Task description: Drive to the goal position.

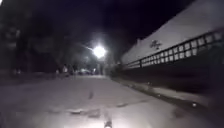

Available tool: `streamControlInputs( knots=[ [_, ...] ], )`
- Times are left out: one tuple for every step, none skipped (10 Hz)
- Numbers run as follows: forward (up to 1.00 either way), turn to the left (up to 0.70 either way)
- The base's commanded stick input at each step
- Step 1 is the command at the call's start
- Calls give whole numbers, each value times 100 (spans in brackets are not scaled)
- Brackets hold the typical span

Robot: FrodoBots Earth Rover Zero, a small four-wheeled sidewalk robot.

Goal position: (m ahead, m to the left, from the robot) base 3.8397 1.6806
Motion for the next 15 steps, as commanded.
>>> streamControlInputs(
  knots=[
    [50, 0],
    [50, 0],
    [50, 0],
    [50, 0],
    [50, 0],
    [50, 0],
    [50, 0],
    [50, 0],
    [50, 0],
    [50, 0],
    [50, 0],
    [50, 0],
    [50, 0],
    [50, 0],
    [50, 0]
  ],
)
